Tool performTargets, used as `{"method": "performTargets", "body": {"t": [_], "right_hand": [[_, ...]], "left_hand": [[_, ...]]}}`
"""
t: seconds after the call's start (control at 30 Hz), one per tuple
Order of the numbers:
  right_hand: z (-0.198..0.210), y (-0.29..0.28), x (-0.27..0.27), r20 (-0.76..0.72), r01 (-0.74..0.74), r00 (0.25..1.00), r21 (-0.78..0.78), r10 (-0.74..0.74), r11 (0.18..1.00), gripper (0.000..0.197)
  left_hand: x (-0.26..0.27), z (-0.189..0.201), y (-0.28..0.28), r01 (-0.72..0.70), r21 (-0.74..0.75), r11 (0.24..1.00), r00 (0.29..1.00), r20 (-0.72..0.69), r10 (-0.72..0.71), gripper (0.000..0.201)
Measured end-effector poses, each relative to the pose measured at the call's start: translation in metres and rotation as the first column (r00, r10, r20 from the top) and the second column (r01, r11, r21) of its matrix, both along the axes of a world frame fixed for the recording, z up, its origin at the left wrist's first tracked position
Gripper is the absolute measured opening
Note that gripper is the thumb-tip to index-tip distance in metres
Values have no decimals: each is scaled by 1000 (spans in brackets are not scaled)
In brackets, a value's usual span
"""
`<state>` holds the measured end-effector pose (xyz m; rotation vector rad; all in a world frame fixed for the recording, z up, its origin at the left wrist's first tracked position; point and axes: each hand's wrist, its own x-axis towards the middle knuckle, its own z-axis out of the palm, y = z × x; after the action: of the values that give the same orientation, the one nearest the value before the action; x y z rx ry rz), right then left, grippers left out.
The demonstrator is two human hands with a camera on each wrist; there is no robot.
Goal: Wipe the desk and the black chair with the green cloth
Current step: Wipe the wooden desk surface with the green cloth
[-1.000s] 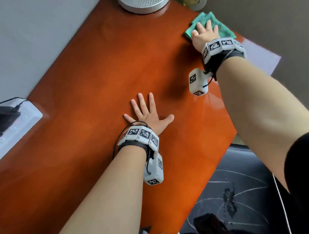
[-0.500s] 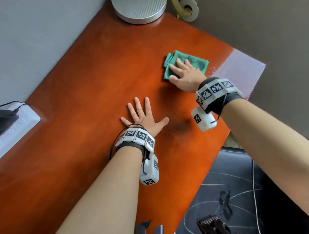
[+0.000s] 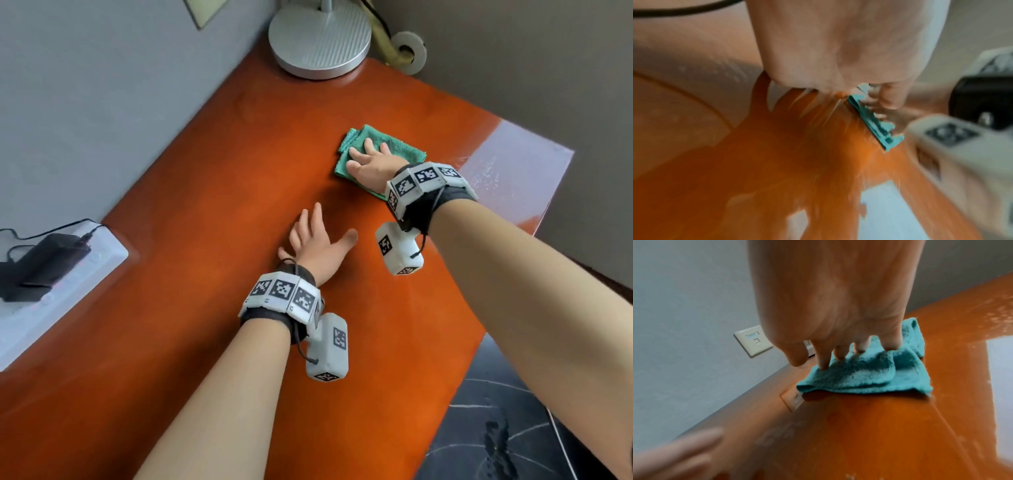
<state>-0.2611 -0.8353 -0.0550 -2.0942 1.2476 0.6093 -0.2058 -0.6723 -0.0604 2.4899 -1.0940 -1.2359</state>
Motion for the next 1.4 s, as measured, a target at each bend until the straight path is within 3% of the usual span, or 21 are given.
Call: {"method": "performTargets", "body": {"t": [0.13,0.33,0.53,0.73,0.9,1.4], "right_hand": [[-9,7,7,-15,4,1000,-103,-5,995,57],[-17,0,35,116,161,982,-97,-149,982,54],[-26,-8,78,251,318,928,-142,-277,937,59],[-13,-26,121,281,198,944,-61,-173,978,52],[-26,-29,143,236,124,968,-158,-85,980,55],[-22,-47,151,251,165,963,-271,-96,948,55]], "left_hand": [[59,6,-6,-174,-94,980,976,113,184,74],[127,-13,8,-266,1,964,935,243,258,86],[136,-17,10,-147,110,983,966,230,118,87],[144,-14,8,-112,164,980,983,161,85,89],[146,-15,6,-117,185,976,985,143,91,90],[144,-10,5,-137,202,970,985,133,112,83]]}}
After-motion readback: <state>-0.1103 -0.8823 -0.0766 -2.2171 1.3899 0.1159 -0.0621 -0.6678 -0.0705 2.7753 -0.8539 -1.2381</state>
